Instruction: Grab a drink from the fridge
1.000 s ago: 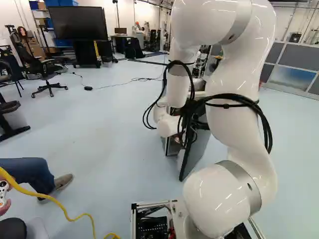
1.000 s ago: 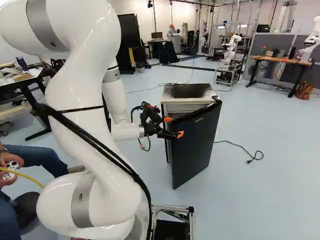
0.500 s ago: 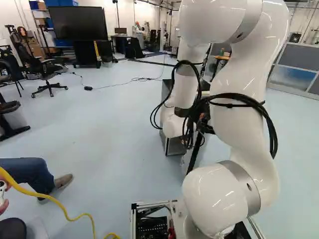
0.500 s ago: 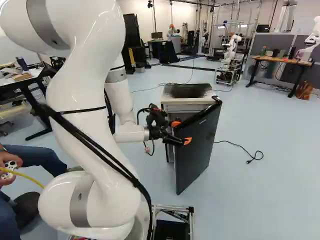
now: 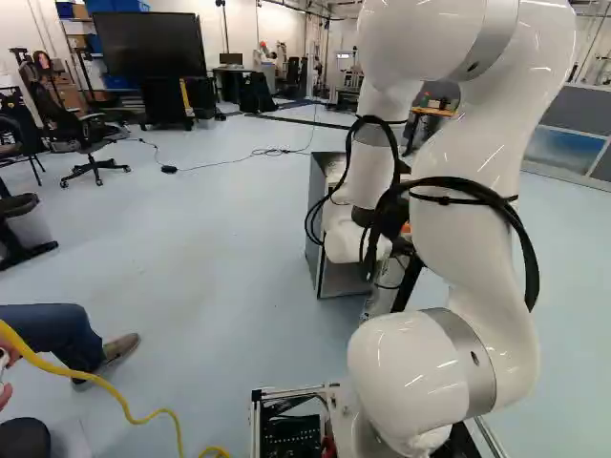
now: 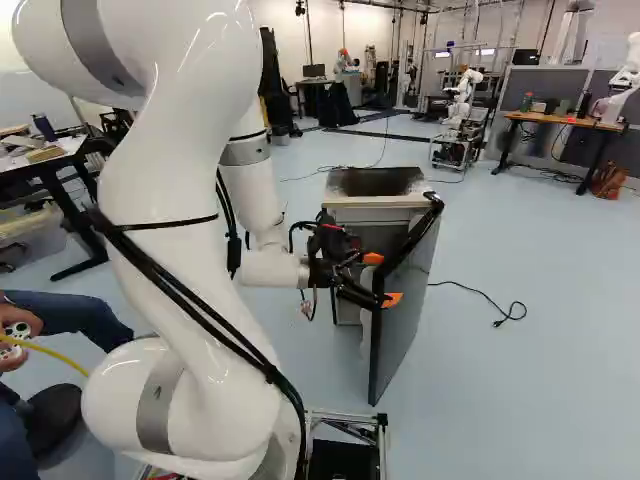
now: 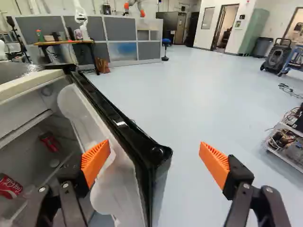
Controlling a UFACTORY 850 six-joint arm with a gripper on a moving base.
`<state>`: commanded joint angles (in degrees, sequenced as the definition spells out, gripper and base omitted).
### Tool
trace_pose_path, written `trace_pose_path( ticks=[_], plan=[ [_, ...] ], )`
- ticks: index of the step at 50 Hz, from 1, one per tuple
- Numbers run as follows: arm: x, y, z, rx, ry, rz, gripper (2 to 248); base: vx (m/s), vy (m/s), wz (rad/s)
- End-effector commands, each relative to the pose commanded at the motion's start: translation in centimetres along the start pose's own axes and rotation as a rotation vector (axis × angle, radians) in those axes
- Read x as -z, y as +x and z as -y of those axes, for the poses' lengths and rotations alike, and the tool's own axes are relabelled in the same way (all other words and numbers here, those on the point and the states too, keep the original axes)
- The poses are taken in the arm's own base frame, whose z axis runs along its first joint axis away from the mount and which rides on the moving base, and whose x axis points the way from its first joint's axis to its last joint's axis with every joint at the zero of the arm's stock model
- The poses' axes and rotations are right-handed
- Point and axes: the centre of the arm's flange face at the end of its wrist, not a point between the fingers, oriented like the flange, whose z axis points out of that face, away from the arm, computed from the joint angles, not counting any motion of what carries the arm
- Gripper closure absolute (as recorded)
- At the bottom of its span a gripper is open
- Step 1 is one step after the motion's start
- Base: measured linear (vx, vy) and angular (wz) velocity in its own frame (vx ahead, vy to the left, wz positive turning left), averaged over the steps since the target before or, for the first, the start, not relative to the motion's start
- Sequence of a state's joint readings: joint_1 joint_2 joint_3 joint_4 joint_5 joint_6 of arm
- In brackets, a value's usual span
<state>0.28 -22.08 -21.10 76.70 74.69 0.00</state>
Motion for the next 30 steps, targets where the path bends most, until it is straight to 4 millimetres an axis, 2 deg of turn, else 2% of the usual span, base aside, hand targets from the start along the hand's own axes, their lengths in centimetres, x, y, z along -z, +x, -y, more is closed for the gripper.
trace_pose_path(
  ticks=[13,30],
  plan=[
    [-1.9,0.6,-1.2,-0.035,-0.112,-0.014,3,0.0,0.0,0.0],
    [-5.5,1.7,-0.6,-0.103,-0.241,-0.032,3,0.0,0.0,0.0]
  ],
)
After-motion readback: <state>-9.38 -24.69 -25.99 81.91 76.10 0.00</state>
